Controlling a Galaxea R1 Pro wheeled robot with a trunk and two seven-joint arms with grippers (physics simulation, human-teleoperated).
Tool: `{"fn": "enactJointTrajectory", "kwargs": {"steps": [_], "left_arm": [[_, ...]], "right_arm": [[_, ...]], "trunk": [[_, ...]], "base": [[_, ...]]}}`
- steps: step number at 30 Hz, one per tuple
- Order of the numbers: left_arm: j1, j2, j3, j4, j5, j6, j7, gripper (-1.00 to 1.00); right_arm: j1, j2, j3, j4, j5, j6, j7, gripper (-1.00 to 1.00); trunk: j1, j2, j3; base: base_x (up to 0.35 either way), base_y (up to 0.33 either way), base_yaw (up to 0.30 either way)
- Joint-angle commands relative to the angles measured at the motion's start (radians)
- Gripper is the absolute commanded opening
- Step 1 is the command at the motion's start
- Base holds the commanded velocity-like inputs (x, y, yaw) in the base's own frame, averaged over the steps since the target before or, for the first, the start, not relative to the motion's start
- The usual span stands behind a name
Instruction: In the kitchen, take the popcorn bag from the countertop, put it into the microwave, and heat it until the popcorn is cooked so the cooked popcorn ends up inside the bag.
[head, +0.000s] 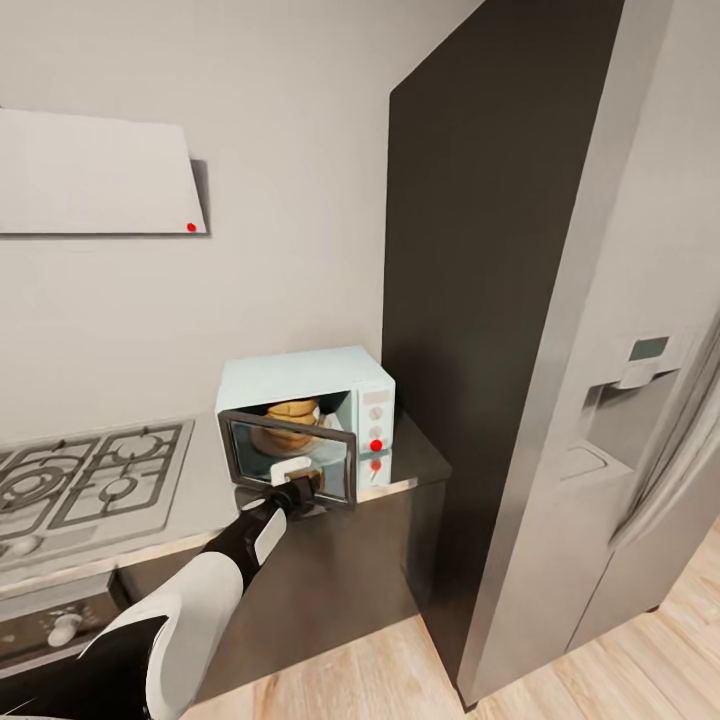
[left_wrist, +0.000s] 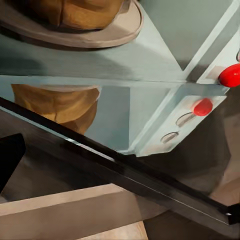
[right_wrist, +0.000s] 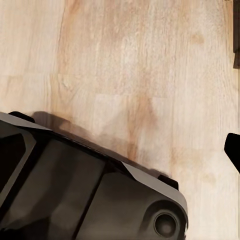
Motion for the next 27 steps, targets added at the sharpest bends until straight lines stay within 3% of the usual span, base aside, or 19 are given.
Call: {"fn": "enactJointTrajectory", "kwargs": {"steps": [1, 27], "left_arm": [[0.000, -0.001, 0.005, -0.001, -0.001, 0.002, 0.000, 1.00], [0.002, -0.001, 0.005, -0.001, -0.001, 0.002, -0.001, 1.00]], "right_arm": [[-0.001, 0.000, 0.007, 0.001, -0.011, -0.005, -0.001, 1.00], [-0.001, 0.002, 0.005, 0.001, -0.011, -0.005, -0.001, 1.00]], "trunk": [[0.000, -0.001, 0.000], [0.000, -0.001, 0.000]], "base": [[0.023, -0.006, 0.000], [0.092, -0.086, 0.000]]}}
